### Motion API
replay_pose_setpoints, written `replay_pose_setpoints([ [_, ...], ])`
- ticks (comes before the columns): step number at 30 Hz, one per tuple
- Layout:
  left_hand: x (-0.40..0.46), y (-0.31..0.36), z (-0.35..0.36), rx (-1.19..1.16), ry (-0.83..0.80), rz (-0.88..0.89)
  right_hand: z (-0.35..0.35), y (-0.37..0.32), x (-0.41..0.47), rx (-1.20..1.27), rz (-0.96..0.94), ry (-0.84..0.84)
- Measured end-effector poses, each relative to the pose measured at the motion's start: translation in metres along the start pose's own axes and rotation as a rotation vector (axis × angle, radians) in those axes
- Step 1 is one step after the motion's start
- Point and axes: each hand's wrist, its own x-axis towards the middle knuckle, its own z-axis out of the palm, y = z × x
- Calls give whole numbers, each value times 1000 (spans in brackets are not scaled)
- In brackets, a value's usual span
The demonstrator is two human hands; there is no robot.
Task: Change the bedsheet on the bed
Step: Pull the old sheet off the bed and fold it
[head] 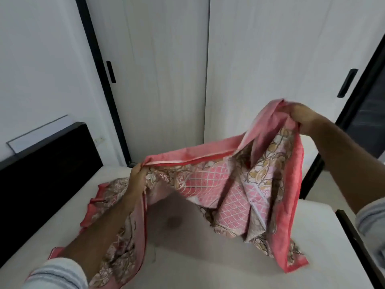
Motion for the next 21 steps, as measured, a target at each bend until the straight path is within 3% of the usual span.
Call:
replay_pose_setpoints([
  [1,3,7,-3,-14,-2,8,4,0,-4,-112,56,-185],
  [3,12,17,-11,-4,-52,49,14,4,-12,-276,133,-378],
  [6,23,44,-16,-56,-90,35,37,0,-20,-359,120,-448],
  [8,34,65,-11,-102,-108,6,47,-5,-12,-372,-48,-476],
  [10,47,85,-7,-13,-96,-2,54,-3,0,-216,-1,-308],
  [13,63,98,-7,334,-152,59,53,-5,13,-299,-116,413],
  [14,65,99,-5,420,-161,62,50,-1,16,-328,-93,579],
  [16,62,97,3,488,-160,45,60,5,11,-284,-95,670],
  [19,55,92,19,530,-136,-14,101,27,-2,-318,-202,447],
  [21,50,88,29,544,-137,-8,133,45,-20,-256,-246,92],
])
